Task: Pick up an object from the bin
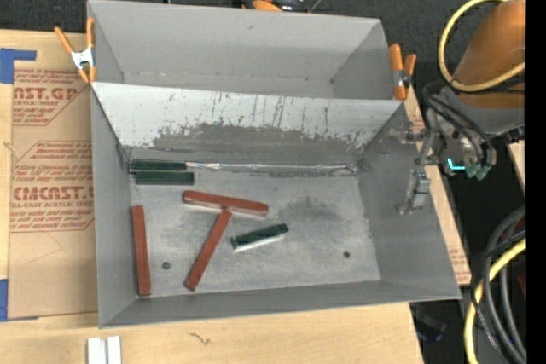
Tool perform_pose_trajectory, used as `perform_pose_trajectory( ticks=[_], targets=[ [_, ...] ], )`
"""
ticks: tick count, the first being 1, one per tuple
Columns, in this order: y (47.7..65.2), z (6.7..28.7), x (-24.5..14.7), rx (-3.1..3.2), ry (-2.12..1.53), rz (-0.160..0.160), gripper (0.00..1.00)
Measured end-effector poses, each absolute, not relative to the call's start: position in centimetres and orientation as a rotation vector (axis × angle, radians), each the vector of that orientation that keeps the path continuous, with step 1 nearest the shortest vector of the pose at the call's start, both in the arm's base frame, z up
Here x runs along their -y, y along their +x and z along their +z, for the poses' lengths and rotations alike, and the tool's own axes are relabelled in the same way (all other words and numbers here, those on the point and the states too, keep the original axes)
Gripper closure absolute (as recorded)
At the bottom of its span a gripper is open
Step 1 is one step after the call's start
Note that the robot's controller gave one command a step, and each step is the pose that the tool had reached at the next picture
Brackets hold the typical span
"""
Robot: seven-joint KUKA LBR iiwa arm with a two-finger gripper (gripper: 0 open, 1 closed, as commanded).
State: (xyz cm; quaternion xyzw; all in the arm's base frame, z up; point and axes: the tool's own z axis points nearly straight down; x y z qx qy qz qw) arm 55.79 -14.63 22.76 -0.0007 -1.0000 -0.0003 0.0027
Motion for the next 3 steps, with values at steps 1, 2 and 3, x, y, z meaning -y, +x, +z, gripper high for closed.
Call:
perform_pose_trajectory(
  ticks=[1, 2, 3],
  targets=[
    [57.3, 13.1, 8.5, 3.117, 0.367, -0.005, 0.0],
    [53.9, 6.6, 1.5, 3.109, 0.393, -0.011, 0.0],
    [53.1, 6.9, -3.8, 3.08, 0.621, -0.004, 0.0]
  ],
)
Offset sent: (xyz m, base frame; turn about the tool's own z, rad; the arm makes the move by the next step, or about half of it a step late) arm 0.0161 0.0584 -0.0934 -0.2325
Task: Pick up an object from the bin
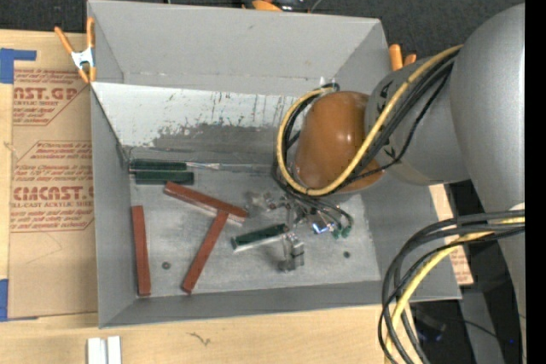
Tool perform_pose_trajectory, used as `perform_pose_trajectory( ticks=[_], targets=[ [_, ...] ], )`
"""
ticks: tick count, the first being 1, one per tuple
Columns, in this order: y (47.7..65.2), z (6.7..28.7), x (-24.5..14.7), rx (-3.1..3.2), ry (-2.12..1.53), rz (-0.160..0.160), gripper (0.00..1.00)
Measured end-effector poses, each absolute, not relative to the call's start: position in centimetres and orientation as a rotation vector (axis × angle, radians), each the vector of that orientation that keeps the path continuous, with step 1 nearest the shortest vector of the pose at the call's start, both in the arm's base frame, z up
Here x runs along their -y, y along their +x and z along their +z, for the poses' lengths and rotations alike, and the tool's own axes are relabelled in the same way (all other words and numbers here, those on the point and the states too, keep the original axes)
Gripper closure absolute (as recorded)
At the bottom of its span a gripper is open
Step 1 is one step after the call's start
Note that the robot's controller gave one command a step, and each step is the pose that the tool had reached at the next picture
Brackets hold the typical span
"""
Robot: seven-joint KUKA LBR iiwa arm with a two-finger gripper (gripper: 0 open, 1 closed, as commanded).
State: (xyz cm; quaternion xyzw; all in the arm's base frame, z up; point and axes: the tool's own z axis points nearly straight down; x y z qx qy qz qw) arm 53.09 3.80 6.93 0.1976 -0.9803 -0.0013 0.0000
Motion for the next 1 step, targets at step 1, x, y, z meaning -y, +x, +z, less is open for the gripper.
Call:
perform_pose_trajectory(
  ticks=[1],
  targets=[
    [53.12, 6.95, -3.64, 3.08, 0.618, -0.001, 1.0]
  ],
)
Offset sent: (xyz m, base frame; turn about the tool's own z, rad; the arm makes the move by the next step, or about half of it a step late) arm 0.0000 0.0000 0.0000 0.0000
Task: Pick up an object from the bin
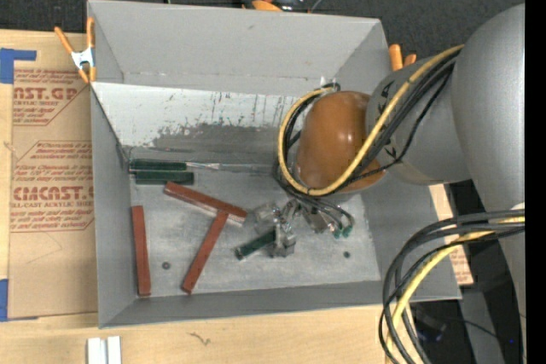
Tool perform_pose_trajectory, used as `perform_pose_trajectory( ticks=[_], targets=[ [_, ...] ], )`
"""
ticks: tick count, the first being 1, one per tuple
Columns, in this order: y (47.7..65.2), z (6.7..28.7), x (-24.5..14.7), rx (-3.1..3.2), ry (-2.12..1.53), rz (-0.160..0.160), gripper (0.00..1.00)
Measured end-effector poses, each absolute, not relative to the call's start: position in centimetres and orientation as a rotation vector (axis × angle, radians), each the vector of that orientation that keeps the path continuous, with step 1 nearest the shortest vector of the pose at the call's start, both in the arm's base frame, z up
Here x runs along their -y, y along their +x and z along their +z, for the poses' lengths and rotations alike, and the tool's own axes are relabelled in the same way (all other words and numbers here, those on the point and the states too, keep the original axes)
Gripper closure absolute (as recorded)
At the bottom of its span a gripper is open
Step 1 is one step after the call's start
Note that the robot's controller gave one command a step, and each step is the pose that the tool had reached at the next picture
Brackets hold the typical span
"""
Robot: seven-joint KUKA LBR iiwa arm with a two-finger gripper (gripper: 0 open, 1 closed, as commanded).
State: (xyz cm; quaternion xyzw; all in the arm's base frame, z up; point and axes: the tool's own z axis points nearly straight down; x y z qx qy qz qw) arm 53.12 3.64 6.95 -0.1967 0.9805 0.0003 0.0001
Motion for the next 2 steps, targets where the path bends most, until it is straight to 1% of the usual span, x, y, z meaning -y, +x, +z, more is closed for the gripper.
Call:
perform_pose_trajectory(
  ticks=[1, 2],
  targets=[
    [54.8, 17.9, -4.2, -3.076, -0.583, -0.001, 1.0],
    [55.4, 27.6, -4.5, -3.076, -0.578, -0.002, 1.0]
  ],
)
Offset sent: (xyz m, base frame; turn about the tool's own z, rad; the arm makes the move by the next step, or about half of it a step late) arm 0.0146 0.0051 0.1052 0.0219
